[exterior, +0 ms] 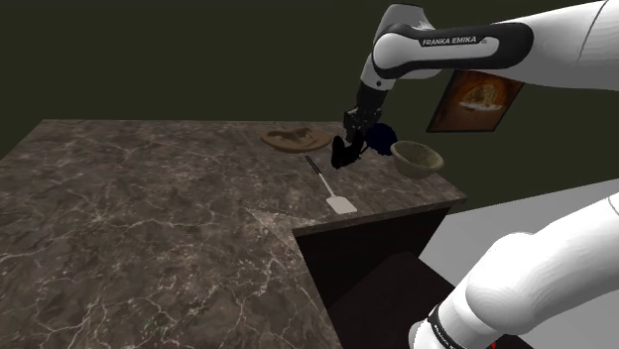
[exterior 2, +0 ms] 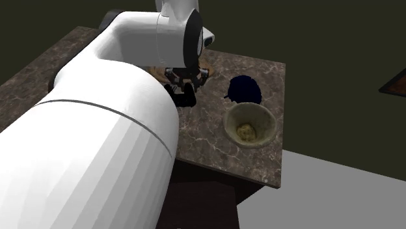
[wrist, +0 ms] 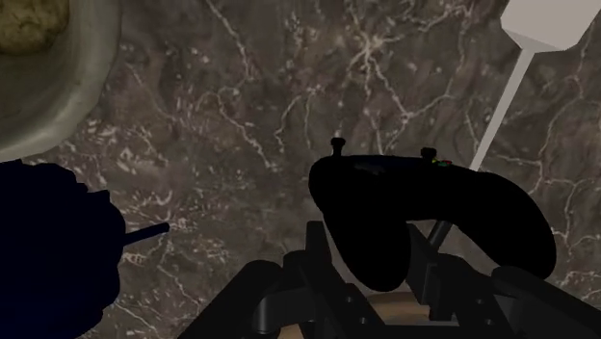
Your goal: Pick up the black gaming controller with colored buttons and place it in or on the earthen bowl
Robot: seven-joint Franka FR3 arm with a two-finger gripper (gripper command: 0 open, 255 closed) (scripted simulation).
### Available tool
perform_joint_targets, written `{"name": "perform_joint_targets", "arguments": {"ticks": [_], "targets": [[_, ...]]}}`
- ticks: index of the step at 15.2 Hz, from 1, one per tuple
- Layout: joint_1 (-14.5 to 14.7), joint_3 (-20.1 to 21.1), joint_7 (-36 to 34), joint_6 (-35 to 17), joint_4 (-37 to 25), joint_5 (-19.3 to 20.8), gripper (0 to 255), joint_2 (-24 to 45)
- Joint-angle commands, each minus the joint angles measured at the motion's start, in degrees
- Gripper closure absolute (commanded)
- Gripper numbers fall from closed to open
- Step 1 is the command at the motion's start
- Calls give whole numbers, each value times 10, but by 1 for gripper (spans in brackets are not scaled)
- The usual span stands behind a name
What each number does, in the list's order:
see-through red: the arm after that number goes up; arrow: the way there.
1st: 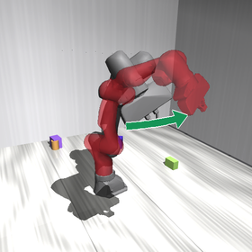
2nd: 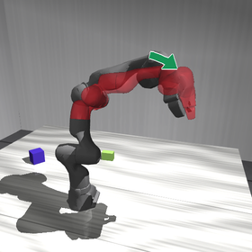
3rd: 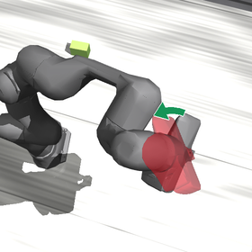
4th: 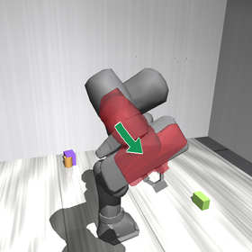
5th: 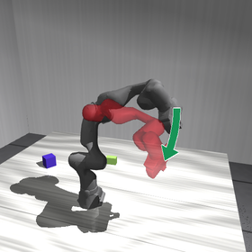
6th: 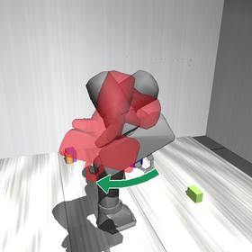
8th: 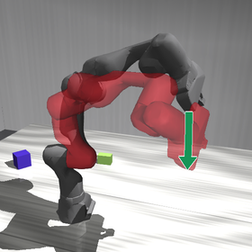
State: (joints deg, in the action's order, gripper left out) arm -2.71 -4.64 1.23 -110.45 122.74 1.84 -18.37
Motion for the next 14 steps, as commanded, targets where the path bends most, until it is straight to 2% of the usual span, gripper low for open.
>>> {"name": "perform_joint_targets", "arguments": {"ticks": [1, 14], "targets": [[0, 1, 0, 16, -16, 0, 255, 1], [1, 2, 1, 109, -118, -2, 255, 9]]}}
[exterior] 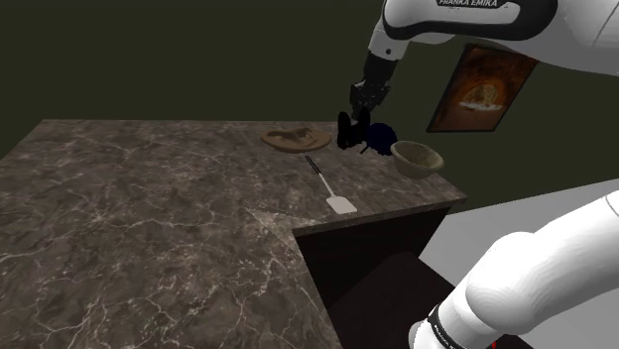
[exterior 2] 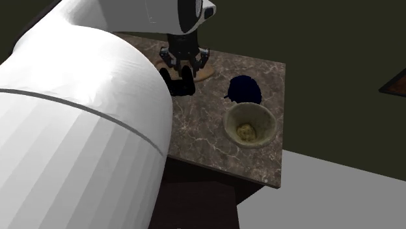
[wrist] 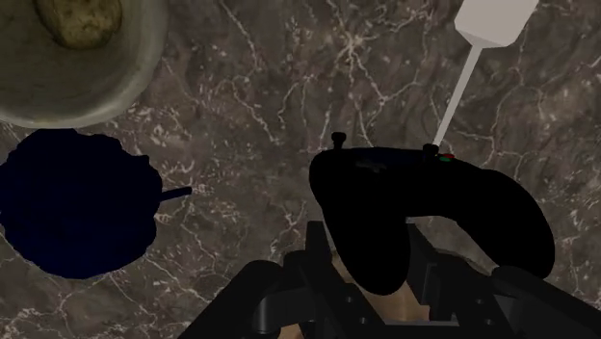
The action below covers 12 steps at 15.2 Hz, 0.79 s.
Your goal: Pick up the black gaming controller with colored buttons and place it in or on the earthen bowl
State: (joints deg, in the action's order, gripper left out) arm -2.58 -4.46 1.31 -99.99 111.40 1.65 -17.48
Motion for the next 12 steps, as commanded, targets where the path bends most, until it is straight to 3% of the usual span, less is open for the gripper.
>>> {"name": "perform_joint_targets", "arguments": {"ticks": [1, 12], "targets": [[-5, -9, 13, 5, 0, 2, 255, -6], [-58, -113, 164, 14, 10, 24, 255, -29]]}}
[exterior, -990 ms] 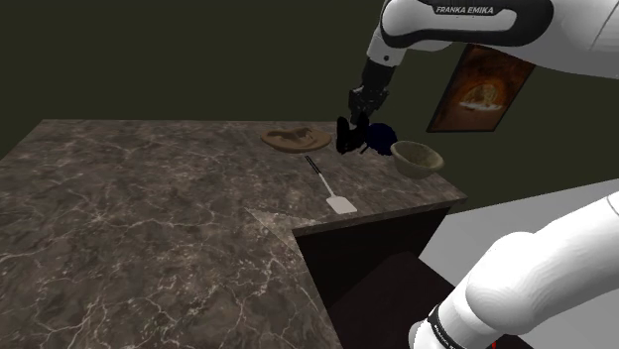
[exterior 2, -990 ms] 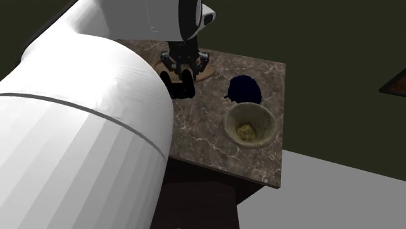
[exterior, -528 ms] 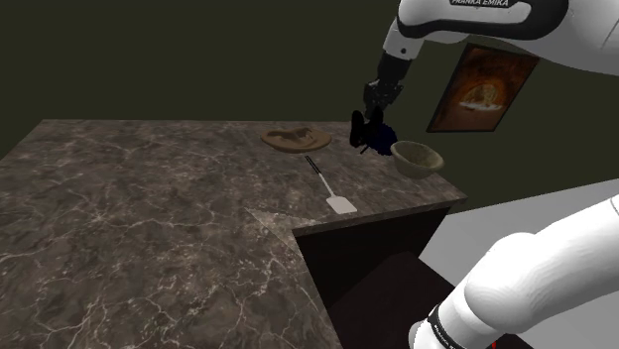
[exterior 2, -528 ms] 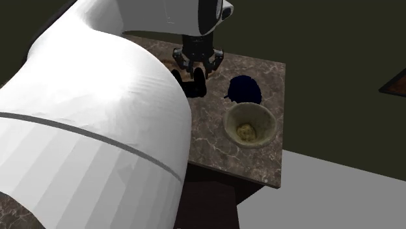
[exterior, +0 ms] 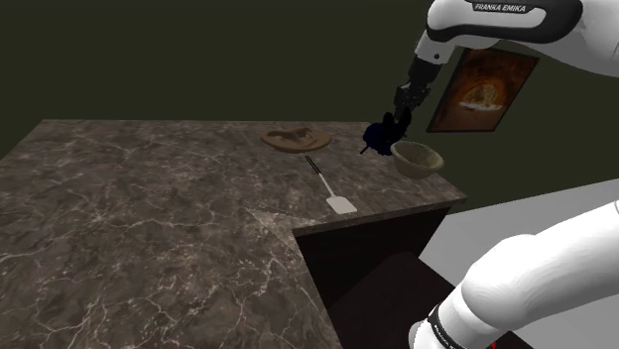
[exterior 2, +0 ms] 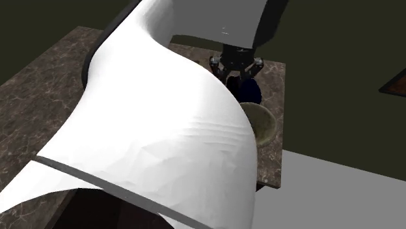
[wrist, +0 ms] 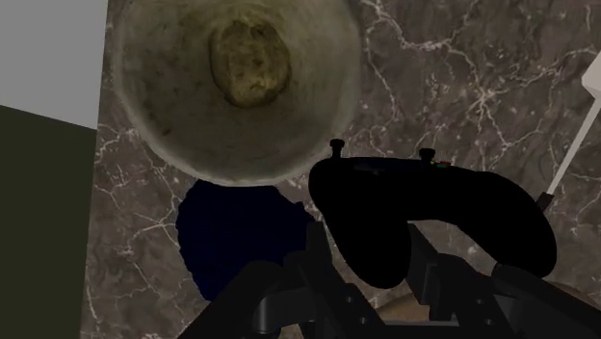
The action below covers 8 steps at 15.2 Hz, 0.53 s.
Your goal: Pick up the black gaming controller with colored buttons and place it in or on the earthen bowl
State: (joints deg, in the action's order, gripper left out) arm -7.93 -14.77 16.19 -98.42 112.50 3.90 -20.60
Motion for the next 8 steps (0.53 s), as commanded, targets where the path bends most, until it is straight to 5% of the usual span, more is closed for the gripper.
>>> {"name": "perform_joint_targets", "arguments": {"ticks": [1, 8], "targets": [[-9, -20, 30, -1, -4, 3, 255, 4], [-39, -97, 137, 6, -44, 5, 255, 34]]}}
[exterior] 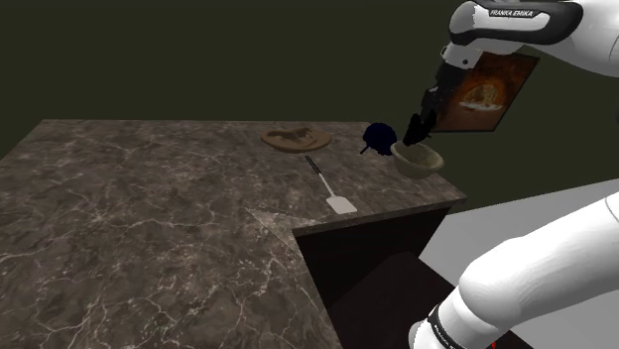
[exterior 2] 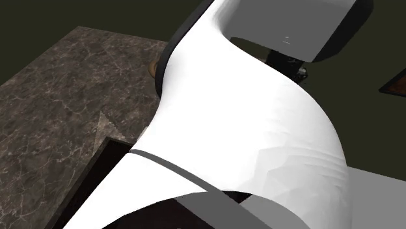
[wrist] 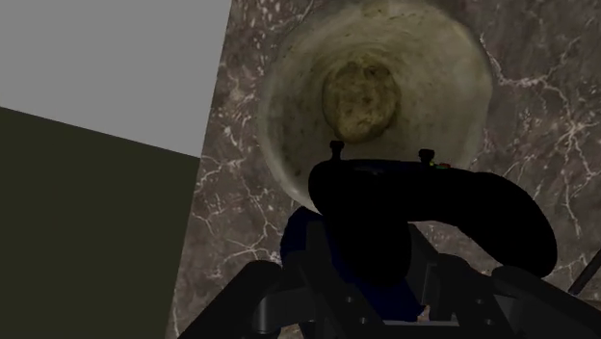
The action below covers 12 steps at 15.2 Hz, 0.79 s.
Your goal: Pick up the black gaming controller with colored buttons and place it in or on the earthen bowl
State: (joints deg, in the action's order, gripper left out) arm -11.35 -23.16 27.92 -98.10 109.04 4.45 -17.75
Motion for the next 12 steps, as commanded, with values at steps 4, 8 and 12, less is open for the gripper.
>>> {"name": "perform_joint_targets", "arguments": {"ticks": [4, 8, 12], "targets": [[-6, -14, 18, -28, 27, 2, 255, 0], [-8, -15, 18, -58, 60, 5, 255, -3], [-9, -17, 18, -89, 92, 6, 255, -4]]}}
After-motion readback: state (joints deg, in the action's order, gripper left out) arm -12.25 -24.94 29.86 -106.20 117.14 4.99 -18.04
